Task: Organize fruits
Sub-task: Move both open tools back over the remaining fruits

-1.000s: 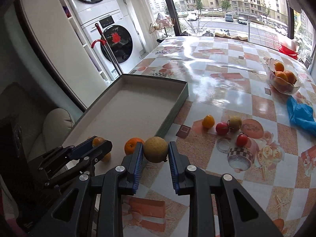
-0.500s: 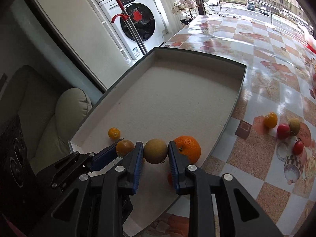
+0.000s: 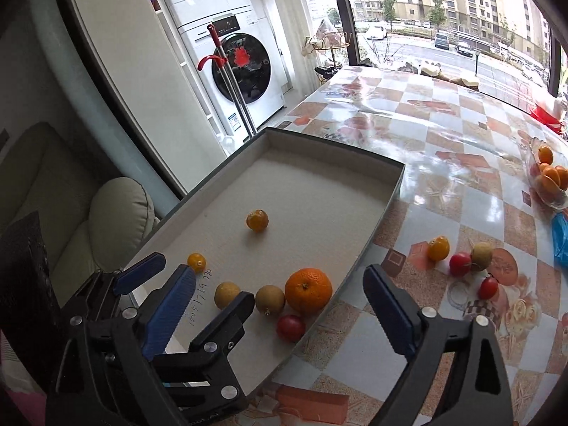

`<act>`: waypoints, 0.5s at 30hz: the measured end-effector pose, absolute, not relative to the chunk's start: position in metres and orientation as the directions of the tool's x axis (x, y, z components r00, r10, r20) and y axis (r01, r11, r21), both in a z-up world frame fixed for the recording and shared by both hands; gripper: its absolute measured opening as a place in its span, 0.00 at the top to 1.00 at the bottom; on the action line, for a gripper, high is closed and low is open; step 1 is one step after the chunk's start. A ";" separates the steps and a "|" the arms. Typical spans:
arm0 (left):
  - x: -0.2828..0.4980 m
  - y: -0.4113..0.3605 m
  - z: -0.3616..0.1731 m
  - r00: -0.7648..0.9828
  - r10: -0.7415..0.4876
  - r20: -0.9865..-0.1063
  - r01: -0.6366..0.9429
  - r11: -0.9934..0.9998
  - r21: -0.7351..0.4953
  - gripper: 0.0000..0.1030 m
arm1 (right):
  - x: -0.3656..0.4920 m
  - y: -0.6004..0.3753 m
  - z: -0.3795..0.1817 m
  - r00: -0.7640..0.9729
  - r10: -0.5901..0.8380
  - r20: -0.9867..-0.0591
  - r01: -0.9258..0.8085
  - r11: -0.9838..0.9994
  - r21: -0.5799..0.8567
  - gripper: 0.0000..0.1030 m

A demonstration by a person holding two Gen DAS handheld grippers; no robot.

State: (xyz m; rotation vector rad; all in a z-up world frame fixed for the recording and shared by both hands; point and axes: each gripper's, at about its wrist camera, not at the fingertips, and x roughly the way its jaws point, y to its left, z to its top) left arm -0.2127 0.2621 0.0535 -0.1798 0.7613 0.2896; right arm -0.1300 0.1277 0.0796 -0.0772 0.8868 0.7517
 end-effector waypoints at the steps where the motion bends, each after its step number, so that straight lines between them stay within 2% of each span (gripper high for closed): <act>1: -0.212 0.257 0.055 0.690 0.193 -0.697 -0.314 0.948 -0.048 0.05 | -0.129 0.119 0.082 0.412 0.562 -0.717 -0.612 0.754 0.239 0.00; 7: -0.207 0.223 0.059 0.695 0.167 -0.700 -0.234 0.972 -0.001 0.05 | -0.118 0.059 0.084 0.479 0.523 -0.705 -0.490 0.826 0.280 0.00; 15: -0.203 0.187 0.065 0.697 0.125 -0.706 -0.163 0.987 0.015 0.05 | -0.107 -0.022 0.050 0.506 0.362 -0.783 -0.301 0.925 0.233 0.00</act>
